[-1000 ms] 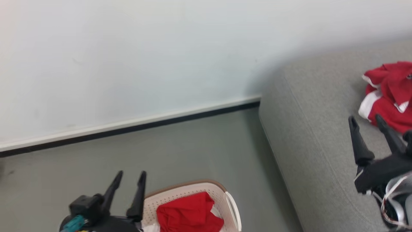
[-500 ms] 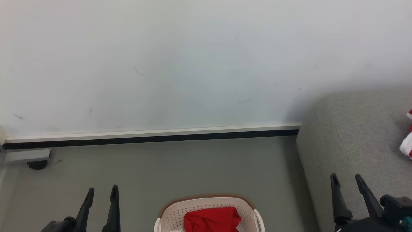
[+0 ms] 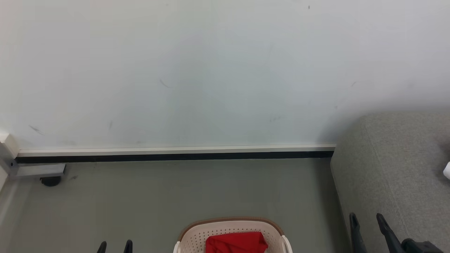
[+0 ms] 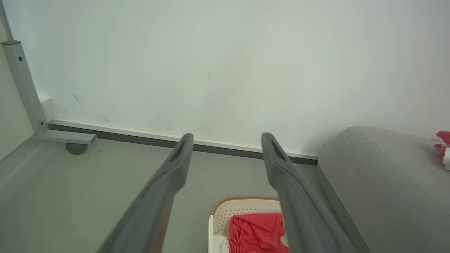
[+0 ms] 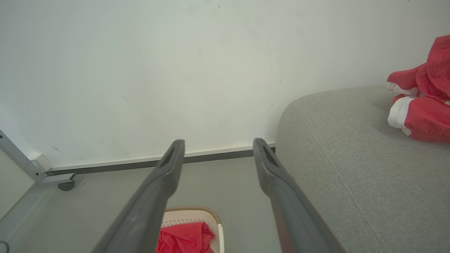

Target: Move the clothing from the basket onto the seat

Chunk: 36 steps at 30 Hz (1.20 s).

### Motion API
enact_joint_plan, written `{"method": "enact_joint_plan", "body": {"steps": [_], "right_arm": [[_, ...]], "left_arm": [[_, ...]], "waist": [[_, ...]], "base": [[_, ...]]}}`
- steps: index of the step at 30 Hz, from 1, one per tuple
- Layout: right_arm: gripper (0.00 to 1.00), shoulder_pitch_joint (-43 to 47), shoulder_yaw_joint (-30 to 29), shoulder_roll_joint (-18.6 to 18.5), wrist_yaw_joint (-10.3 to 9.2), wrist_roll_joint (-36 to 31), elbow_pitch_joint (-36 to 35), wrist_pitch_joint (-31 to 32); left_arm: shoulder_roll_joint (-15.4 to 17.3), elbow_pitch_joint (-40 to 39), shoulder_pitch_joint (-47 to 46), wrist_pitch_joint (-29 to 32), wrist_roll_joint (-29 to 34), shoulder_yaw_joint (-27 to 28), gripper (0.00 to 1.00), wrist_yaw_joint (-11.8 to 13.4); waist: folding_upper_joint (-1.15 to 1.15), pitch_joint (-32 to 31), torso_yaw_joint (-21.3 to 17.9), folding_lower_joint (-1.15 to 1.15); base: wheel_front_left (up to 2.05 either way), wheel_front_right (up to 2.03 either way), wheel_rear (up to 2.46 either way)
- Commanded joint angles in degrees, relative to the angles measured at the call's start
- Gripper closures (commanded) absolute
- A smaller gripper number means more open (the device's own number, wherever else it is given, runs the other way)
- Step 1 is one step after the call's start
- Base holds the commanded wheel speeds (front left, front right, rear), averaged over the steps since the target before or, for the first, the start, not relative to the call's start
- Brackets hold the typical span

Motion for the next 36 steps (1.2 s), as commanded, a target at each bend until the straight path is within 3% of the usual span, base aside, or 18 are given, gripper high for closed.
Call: {"method": "enact_joint_plan", "body": {"steps": [1, 8, 36], "right_arm": [[0.00, 0.2, 0.1, 0.3, -0.02, -0.1, 0.3, -1.2], [0.00, 0.8, -1.1, 0.8, -0.02, 1.7, 1.8, -4.0], [0.00, -0.3, 0.6, 0.9, -0.02, -0.7, 1.8, -1.2]], "left_arm": [[-0.6, 0.6, 1.4, -0.2, 1.0, 0.7, 0.00, -0.7], [-2.4, 1.7, 2.2, -0.3, 3.1, 2.5, 0.00, -2.5], [-6.0, 5.4, 0.4, -0.3, 6.1, 5.1, 0.00, -6.4]], "waist": [[0.00, 0.0, -0.3, 0.00], [0.00, 0.1, -0.7, 0.00], [0.00, 1.0, -2.9, 0.00]], "base": [[0.00, 0.00, 0.00], [0.00, 0.00, 0.00], [0.00, 0.00, 0.00]]}}
